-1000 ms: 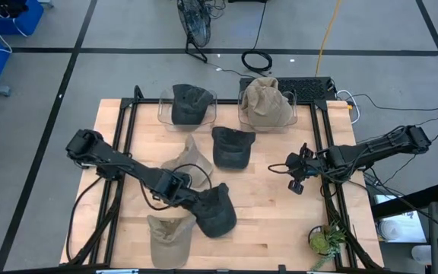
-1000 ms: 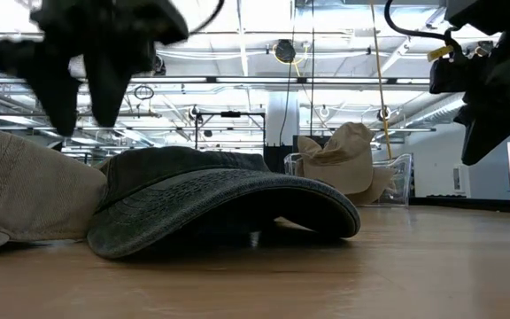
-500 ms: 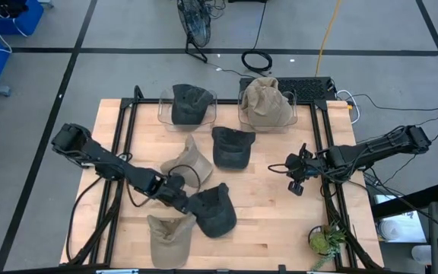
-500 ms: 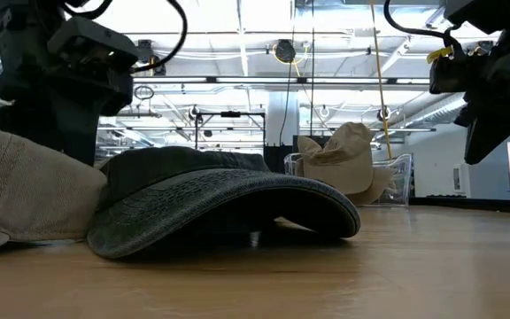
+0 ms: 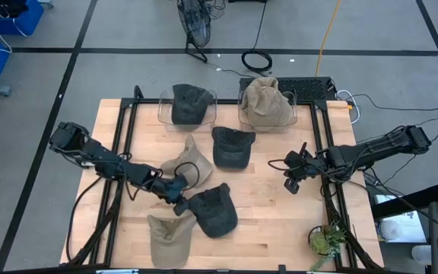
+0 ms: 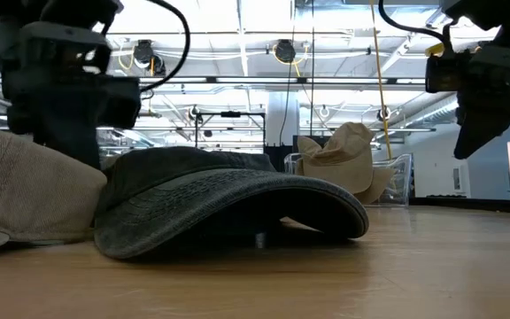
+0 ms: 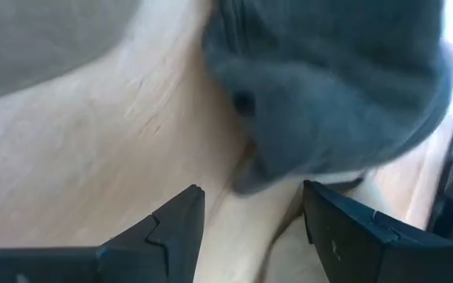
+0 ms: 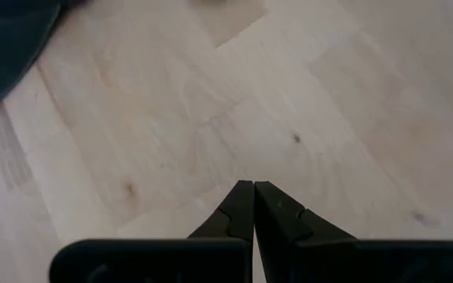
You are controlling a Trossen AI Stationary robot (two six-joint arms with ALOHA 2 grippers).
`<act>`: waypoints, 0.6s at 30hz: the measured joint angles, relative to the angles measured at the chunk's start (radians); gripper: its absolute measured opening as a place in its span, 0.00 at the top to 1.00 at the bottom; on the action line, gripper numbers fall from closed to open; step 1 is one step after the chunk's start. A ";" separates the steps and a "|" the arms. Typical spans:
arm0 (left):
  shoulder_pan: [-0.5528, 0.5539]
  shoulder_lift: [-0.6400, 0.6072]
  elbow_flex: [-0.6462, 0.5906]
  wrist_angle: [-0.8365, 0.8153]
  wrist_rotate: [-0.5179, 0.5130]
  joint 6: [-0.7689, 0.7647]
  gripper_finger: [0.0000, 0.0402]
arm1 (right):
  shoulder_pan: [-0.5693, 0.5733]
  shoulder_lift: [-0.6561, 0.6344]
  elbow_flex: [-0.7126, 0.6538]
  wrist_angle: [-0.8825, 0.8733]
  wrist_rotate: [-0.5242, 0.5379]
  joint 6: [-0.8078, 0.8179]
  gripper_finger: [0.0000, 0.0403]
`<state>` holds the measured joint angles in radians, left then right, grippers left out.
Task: Pick & Place hat
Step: Put the black cap into the left transparent bin
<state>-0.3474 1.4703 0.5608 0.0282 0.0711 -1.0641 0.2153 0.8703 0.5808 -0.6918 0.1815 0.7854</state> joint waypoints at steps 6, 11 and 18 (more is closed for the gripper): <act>0.024 0.000 -0.005 0.069 0.017 0.226 0.46 | 0.000 0.000 0.000 0.033 0.027 0.071 1.00; 0.053 0.000 -0.004 0.109 0.052 0.334 0.46 | -0.001 0.000 0.000 0.039 0.033 0.121 1.00; 0.059 0.001 -0.004 0.139 0.072 0.375 0.46 | -0.001 0.000 0.000 0.055 0.035 0.116 1.00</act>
<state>-0.2881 1.4713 0.5564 0.1673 0.1433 -0.6889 0.2146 0.8703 0.5808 -0.6364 0.2161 0.9014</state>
